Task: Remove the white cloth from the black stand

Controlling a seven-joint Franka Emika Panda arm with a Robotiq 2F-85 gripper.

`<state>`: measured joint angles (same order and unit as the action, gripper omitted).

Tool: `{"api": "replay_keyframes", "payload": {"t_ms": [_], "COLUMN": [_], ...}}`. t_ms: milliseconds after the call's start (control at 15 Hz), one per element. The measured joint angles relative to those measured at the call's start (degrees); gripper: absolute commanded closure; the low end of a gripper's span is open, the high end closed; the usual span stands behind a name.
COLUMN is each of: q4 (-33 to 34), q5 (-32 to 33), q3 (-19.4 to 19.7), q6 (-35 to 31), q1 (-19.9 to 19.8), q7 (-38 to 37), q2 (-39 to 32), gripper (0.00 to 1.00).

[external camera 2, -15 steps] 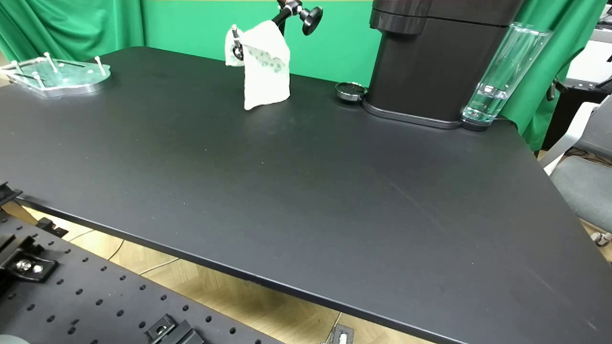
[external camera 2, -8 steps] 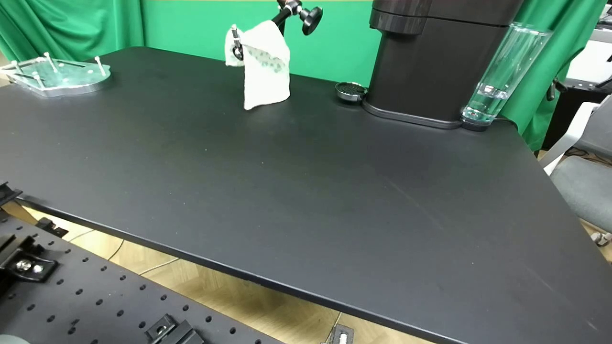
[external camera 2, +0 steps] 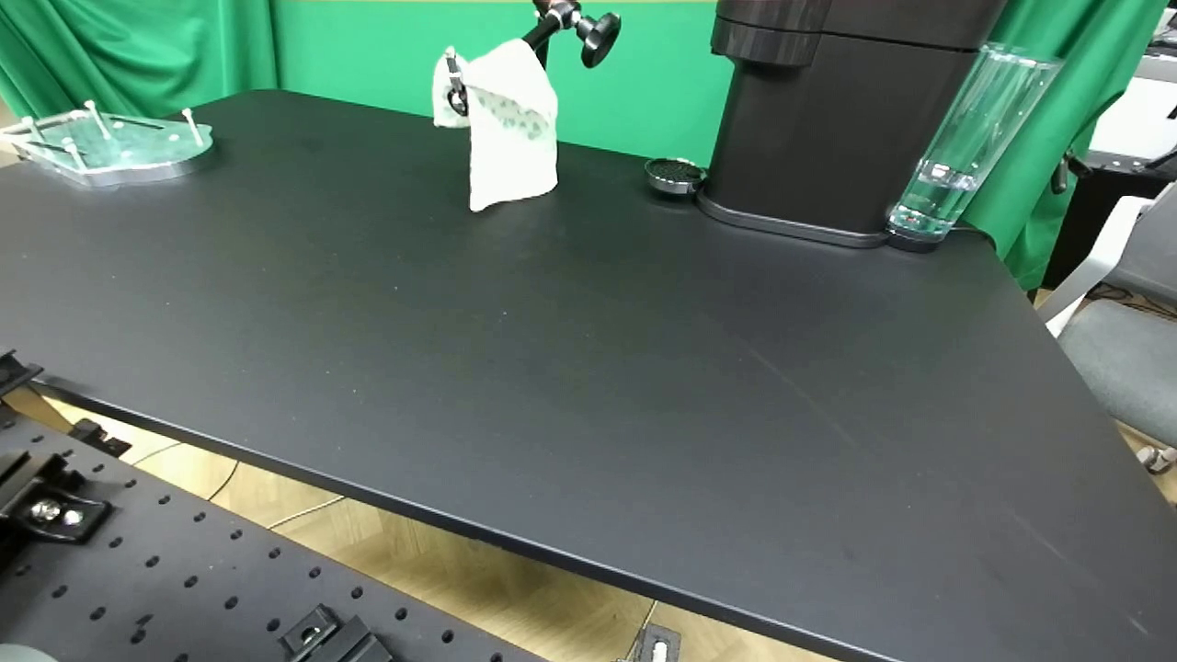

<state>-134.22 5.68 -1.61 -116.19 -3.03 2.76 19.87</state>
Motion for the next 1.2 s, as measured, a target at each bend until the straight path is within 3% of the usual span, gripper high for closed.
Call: {"api": "replay_keyframes", "payload": {"t_ms": [400,600,933,1200], "q4": [-0.17,-0.08,1.87,7.06], "q5": [-0.06,-1.04,-2.52,-2.45], "q3": [-0.01,-0.08,-0.28,-0.5], "q6": [-0.09,-3.8,-14.22,-19.2], "q1": [0.23,0.69,1.66,2.77], "q7": [-0.17,-1.53,-2.9,-2.85], "q2": [0.84,-1.4,-10.71,-20.31], "gripper": [0.0,0.0,0.0,0.0]}}
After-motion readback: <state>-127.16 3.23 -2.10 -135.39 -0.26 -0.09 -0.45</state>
